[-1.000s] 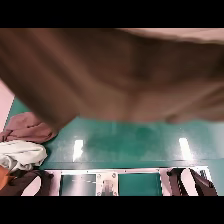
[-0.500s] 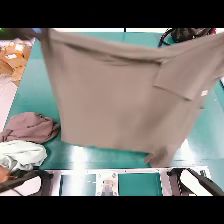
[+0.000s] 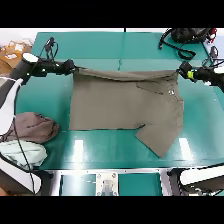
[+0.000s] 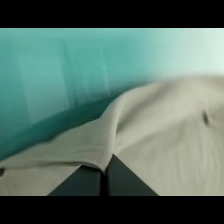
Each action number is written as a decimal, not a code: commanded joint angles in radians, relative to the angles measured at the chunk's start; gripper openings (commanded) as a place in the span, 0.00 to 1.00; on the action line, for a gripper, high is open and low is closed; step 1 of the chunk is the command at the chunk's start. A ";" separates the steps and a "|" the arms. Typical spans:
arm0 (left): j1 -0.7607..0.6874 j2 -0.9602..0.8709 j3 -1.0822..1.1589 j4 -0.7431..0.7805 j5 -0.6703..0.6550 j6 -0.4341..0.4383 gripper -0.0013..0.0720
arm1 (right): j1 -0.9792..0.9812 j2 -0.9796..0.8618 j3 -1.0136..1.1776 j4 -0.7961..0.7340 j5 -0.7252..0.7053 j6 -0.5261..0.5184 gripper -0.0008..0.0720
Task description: Fold the shirts.
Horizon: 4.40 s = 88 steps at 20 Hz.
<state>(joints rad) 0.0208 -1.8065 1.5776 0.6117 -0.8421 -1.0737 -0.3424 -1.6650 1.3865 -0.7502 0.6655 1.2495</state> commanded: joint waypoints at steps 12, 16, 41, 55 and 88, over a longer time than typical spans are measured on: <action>-0.005 -0.050 0.121 -0.020 0.170 0.040 0.05 | 0.005 -0.158 0.254 0.017 -0.054 -0.006 0.03; 0.024 -0.051 0.121 0.025 -0.037 0.022 0.05 | -0.024 -0.142 0.254 -0.045 0.097 -0.073 0.03; 0.040 -0.056 -0.016 0.222 -0.438 -0.138 0.71 | -0.085 -0.103 0.156 -0.417 0.468 0.034 0.44; -0.151 0.324 -0.267 0.695 -0.576 -0.497 0.05 | -0.247 0.531 -0.433 -0.624 0.642 0.343 0.03; -0.371 0.596 -0.929 0.541 0.253 -0.873 0.05 | -0.033 0.600 -0.904 -0.338 0.348 0.341 0.08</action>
<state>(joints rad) -0.3496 -1.2106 0.6418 1.1431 -0.5728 -1.9751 -0.3763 -1.0668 0.4782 -1.0946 1.0042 1.6238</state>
